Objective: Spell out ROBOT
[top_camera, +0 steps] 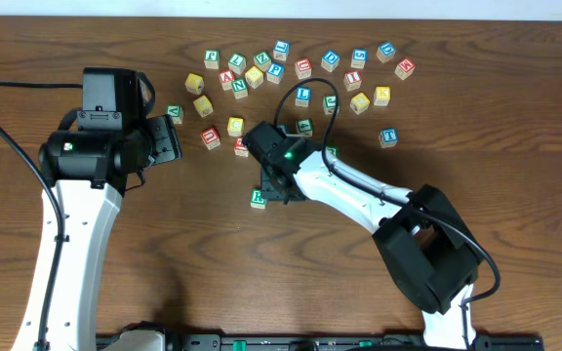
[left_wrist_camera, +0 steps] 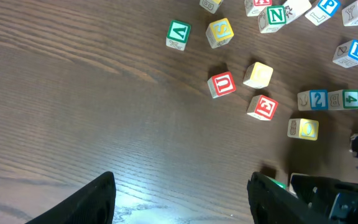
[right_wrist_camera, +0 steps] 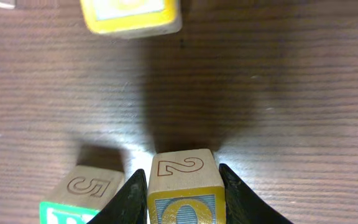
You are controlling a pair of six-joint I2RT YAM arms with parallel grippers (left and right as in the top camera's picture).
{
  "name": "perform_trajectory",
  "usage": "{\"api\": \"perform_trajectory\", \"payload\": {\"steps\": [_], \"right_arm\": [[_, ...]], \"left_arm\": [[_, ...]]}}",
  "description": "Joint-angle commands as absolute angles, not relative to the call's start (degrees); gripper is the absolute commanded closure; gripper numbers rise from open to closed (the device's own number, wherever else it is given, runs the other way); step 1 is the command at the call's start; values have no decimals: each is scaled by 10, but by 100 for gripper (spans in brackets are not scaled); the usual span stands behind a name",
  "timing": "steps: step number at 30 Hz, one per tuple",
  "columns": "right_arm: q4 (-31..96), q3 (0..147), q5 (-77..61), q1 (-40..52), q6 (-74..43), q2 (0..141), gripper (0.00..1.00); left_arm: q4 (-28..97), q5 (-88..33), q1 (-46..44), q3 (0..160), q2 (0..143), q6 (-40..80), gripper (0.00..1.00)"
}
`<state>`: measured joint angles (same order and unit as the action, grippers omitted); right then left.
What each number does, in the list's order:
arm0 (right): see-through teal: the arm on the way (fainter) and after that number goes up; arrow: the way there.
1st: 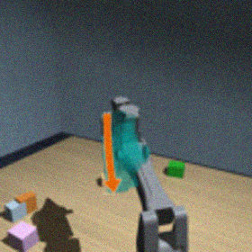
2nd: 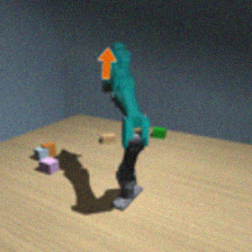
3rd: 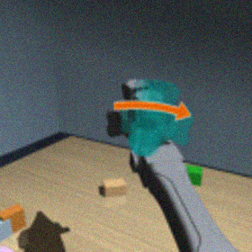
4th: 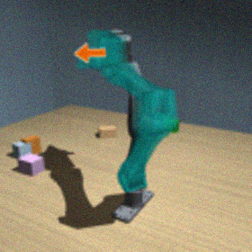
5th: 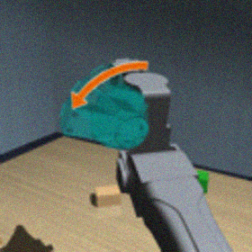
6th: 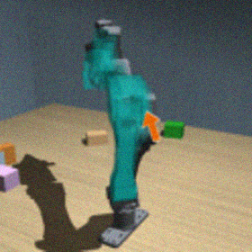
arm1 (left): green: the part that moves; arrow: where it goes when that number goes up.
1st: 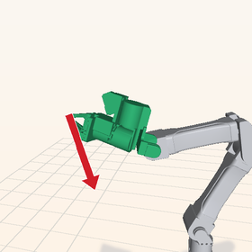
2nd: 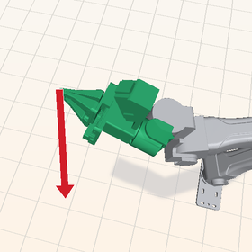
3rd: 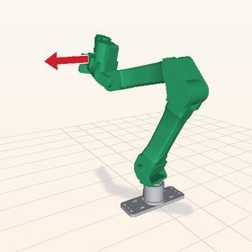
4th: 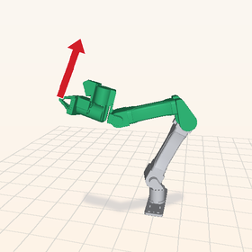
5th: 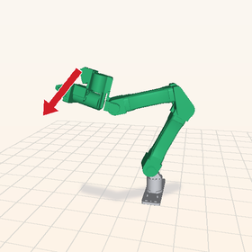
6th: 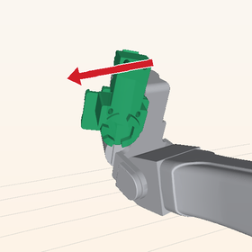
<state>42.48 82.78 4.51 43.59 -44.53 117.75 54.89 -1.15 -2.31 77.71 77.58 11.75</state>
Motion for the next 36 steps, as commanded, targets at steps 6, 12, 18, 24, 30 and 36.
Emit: {"api": "perform_trajectory", "payload": {"steps": [6,12,18,24,30,36], "right_arm": [[425,825,39,413,-458,1199,67],[426,825,39,412,-458,1199,56],[426,828,34,412,-456,1199,45],[446,860,22,400,-414,1191,43],[503,917,8,378,-365,1166,41],[517,939,-13,375,-337,1138,37]], "left_arm": [[548,-7,-21,790,775,112,33],[548,-7,-20,790,775,112,33],[548,-7,-20,790,775,112,33],[548,-7,-20,790,775,112,33],[548,-6,-20,790,775,112,33],[543,-6,-20,790,775,112,33]]}}
